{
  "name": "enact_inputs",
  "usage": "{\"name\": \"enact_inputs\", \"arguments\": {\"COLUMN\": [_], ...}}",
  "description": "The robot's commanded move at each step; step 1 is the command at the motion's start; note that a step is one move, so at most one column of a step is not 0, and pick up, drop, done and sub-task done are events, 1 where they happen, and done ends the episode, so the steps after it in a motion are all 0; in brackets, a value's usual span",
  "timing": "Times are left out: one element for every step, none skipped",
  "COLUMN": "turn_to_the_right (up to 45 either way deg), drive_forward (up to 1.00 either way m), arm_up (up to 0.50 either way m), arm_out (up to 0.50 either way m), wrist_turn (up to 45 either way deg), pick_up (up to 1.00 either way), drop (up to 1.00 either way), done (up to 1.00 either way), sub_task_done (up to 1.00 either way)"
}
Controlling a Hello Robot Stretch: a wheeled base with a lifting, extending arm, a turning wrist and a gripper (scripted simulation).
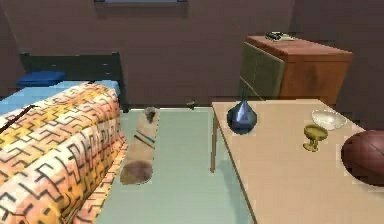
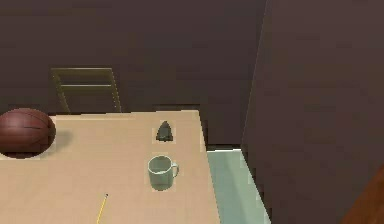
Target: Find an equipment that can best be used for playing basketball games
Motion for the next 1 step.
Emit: {"name": "enact_inputs", "arguments": {"turn_to_the_right": [-6.0], "drive_forward": [0.0], "arm_up": [0.0], "arm_out": [0.0], "wrist_turn": [0.0], "pick_up": [0.0], "drop": [0.0], "done": [0.0], "sub_task_done": [0.0]}}
